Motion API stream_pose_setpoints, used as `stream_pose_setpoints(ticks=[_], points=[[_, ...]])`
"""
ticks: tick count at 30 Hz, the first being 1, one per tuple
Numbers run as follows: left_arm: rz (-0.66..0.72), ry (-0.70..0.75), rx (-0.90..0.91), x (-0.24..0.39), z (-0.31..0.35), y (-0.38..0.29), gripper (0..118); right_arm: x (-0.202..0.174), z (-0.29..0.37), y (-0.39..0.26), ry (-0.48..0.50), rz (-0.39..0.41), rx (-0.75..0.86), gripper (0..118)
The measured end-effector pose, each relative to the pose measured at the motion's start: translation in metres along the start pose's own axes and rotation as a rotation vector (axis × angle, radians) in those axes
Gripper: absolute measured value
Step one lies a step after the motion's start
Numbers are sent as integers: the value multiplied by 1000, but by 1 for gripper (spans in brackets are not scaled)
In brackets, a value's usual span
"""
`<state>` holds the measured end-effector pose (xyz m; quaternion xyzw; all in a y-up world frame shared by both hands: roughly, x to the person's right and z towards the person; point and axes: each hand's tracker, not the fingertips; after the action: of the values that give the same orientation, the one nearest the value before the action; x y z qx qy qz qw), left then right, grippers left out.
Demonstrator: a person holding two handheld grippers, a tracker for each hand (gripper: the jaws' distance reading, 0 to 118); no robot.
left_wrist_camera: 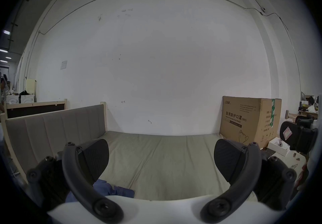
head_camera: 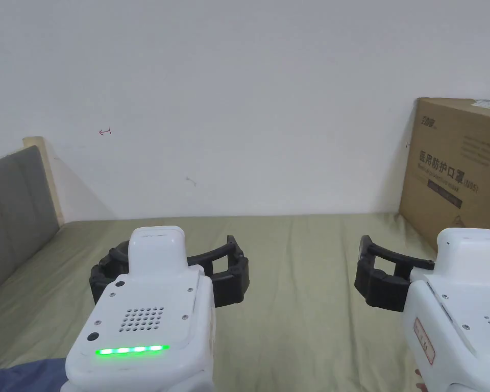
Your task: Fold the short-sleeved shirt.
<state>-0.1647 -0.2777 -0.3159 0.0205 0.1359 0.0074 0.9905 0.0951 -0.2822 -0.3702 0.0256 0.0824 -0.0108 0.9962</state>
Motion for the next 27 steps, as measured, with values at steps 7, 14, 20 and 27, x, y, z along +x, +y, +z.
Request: stream_pose_setpoints(ticks=[7,14,20,27], points=[[-7,-7,-1,2,2,-2,118,-1,1,-1,2,6,2,118],[-16,-10,1,3,3,-3,118,0,1,-1,1,4,5,118],[-36,-31,12,6,4,-2,118,1,0,1,-12,9,10,118],[-23,-76,5,8,5,0,118,0,-1,3,-23,17,13,118]])
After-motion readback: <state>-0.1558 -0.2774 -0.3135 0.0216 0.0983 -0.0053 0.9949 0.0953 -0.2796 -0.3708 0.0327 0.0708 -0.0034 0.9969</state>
